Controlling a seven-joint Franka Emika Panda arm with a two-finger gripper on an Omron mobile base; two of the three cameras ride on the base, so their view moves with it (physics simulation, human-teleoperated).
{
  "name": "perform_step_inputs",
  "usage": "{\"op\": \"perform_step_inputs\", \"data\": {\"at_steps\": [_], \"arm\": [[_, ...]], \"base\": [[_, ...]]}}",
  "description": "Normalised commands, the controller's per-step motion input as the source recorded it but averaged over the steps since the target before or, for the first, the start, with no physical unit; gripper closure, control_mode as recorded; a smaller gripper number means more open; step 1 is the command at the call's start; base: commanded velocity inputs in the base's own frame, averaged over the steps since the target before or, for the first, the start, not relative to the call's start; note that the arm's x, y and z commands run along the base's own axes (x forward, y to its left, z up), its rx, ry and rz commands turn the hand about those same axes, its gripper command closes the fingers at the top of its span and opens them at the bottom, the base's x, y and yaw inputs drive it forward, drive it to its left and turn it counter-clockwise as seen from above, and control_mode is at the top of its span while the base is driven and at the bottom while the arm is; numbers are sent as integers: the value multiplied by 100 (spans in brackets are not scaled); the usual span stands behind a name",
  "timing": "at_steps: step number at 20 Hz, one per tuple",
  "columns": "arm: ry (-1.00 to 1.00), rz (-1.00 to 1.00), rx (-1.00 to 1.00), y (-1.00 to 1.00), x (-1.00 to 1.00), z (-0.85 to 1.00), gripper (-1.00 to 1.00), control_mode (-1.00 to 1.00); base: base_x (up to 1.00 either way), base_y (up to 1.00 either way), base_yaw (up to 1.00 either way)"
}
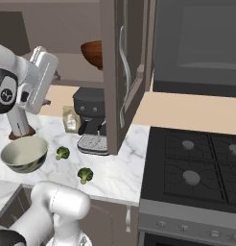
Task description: Pick both bowls and place them on the counter. Then place the broccoli in one bowl and place the broccoli in the other bowl.
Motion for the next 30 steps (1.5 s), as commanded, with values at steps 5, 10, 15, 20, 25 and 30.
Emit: {"op": "perform_step_inputs", "data": {"at_steps": [5,10,15,20,25,30], "arm": [[0,0,-14,-10,32,0,-100,-100],[-2,0,-5,-13,37,10,-100,-100],[-14,0,0,-6,32,28,-100,-100],[-19,0,0,-2,30,23,-100,-100],[-17,0,0,0,35,16,-100,-100],[-2,-1,-1,0,35,12,-100,-100]], "base": [[0,0,0],[0,0,0],[0,0,0],[0,0,0],[0,0,0],[0,0,0]]}}
